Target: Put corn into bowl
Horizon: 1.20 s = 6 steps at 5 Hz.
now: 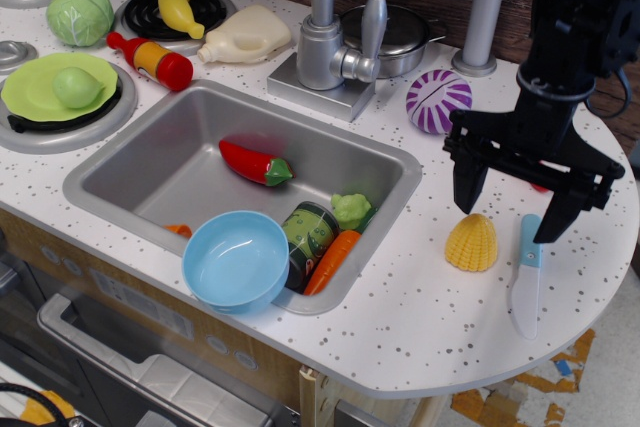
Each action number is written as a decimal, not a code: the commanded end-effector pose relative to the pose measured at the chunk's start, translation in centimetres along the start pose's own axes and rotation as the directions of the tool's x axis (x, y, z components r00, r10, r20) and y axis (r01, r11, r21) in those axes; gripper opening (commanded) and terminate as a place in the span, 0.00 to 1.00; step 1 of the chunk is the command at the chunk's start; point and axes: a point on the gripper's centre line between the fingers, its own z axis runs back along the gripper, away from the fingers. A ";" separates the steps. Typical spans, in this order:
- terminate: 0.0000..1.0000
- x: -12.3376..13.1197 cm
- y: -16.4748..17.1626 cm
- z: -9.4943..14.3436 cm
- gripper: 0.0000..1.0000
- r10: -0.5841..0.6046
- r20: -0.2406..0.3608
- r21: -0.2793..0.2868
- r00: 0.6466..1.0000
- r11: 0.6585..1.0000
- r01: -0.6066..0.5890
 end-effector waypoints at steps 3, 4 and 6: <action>0.00 0.5 1.4 -2.2 1.00 0.015 0.029 0.046 0.999 0.999 -0.017; 0.00 0.4 1.7 -3.1 0.00 0.031 0.045 0.043 0.998 0.999 -0.033; 0.00 -0.4 3.0 -1.3 0.00 0.052 0.029 0.087 0.998 0.995 -0.054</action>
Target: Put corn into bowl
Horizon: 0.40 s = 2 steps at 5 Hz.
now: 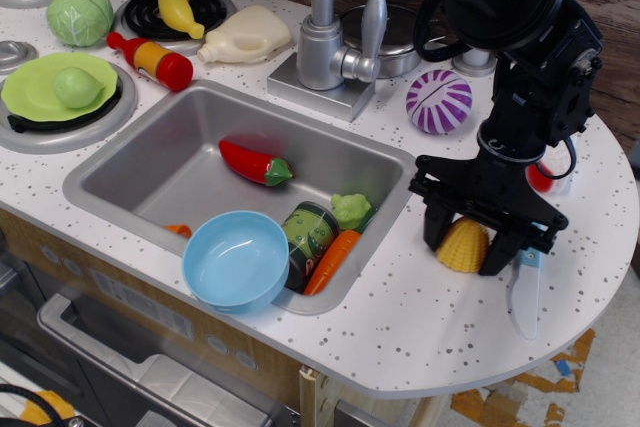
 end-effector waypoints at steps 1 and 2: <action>0.00 -1.2 3.5 4.4 0.00 0.072 0.056 0.060 0.996 0.995 -0.075; 0.00 -3.1 7.4 6.0 0.00 0.087 0.024 0.085 0.996 0.992 -0.088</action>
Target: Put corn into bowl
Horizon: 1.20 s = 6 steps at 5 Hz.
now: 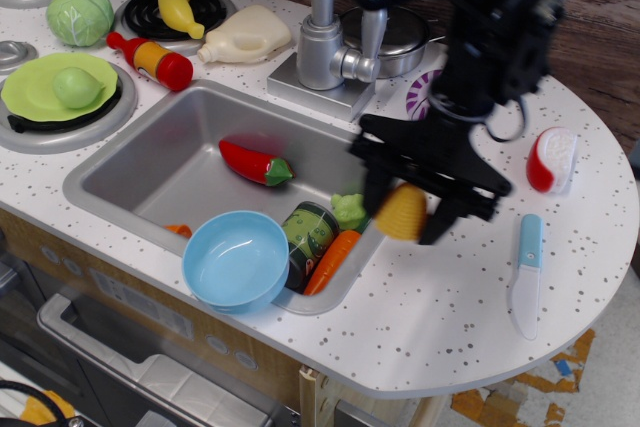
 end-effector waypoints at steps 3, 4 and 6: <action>0.00 -4.2 8.8 -1.4 0.00 0.057 0.047 -0.030 0.997 0.998 -0.056; 0.00 -4.8 9.2 -2.7 0.00 0.046 0.052 -0.052 0.998 0.998 -0.043; 0.00 -4.0 8.5 -2.5 1.00 0.054 0.062 -0.094 0.997 0.994 -0.048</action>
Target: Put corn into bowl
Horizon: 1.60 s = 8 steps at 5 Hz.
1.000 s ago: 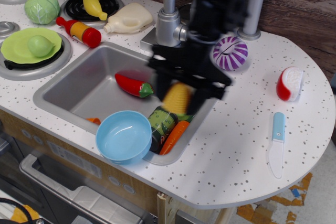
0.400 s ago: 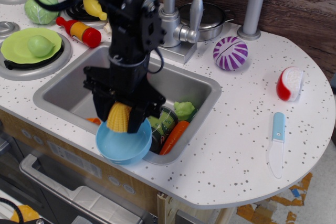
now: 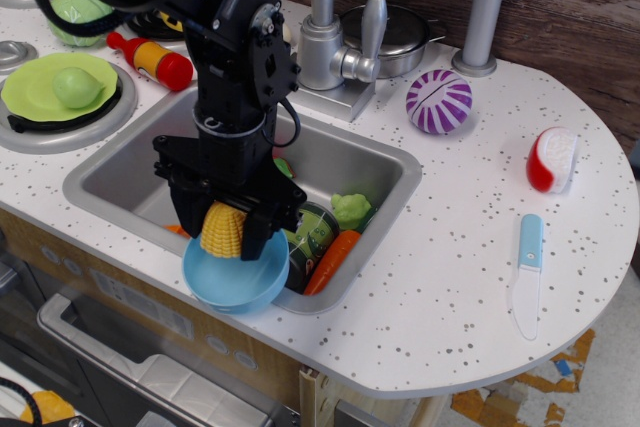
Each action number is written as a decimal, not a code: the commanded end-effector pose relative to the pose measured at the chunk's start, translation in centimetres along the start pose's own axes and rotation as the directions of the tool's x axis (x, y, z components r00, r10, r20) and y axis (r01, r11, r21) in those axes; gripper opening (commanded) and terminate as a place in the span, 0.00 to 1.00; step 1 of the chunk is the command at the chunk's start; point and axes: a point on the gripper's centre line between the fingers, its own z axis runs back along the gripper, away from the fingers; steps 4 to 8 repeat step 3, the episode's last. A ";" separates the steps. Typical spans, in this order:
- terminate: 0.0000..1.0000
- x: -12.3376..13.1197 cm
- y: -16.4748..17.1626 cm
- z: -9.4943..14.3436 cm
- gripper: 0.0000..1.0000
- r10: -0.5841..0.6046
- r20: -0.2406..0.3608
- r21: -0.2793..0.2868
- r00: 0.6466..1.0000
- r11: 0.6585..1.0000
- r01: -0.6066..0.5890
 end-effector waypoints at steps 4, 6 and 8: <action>1.00 0.9 -0.1 0.7 1.00 0.000 0.032 -0.012 0.999 1.000 0.001; 1.00 0.9 -0.1 0.7 1.00 0.000 0.032 -0.012 0.999 1.000 0.001; 1.00 0.9 -0.1 0.7 1.00 0.000 0.032 -0.012 0.999 1.000 0.001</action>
